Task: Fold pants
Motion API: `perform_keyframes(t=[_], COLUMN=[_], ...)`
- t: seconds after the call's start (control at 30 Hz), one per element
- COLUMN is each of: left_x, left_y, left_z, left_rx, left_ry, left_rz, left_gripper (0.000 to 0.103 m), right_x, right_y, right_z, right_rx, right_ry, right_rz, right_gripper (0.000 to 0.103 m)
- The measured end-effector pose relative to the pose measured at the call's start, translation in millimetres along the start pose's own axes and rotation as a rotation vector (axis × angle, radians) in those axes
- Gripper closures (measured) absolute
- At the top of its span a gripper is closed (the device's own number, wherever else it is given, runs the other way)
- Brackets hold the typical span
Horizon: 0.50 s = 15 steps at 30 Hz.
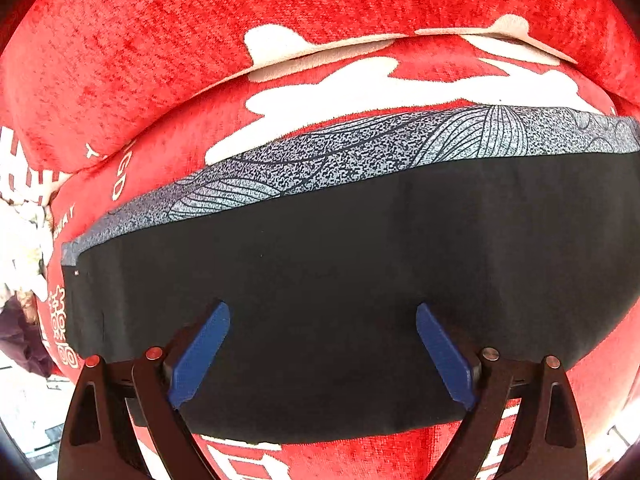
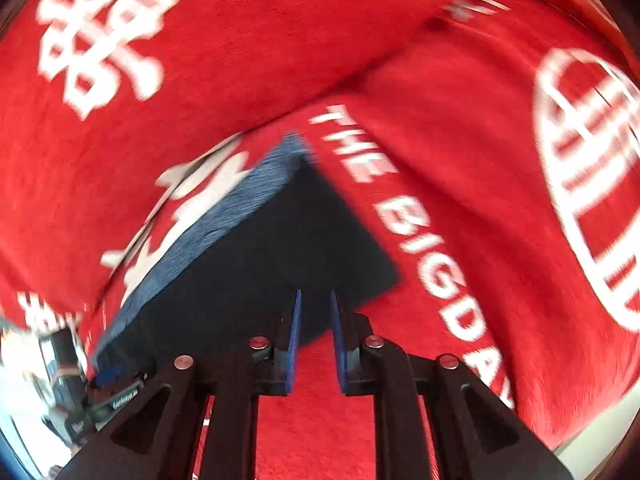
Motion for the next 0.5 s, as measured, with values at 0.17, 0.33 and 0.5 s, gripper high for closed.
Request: perform_keyframes(t=[0.17, 0.33, 0.5], left_x=[4, 5, -3], left_y=[-4, 0, -2], left_z=[2, 9, 4], left_rx=[0.003, -0.001, -0.004], left_ry=[-0.005, 0.004, 0.015], left_rz=[-0.004, 0.002, 0.004], left_gripper=[0.008, 0.008, 0.008], right_x=[9, -19, -30], right_y=[1, 3, 6], right_z=[29, 25, 12], right_rx=[0.083, 0.076, 0.062], right_ry=[-0.017, -0.046, -0.081], right_rz=[-0.088, -0.051, -0.052], right_gripper=[0.084, 0.084, 0.083])
Point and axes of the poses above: each gripper's, at about its wrist camera, not at the fingertips, and z roughly the way its jaws point, x to its left, y to its top, the point moved 6 cm from there along z, roughly the way its jaws point, and after that the axes turned 5 degrees about y, right-handed, at the moved point
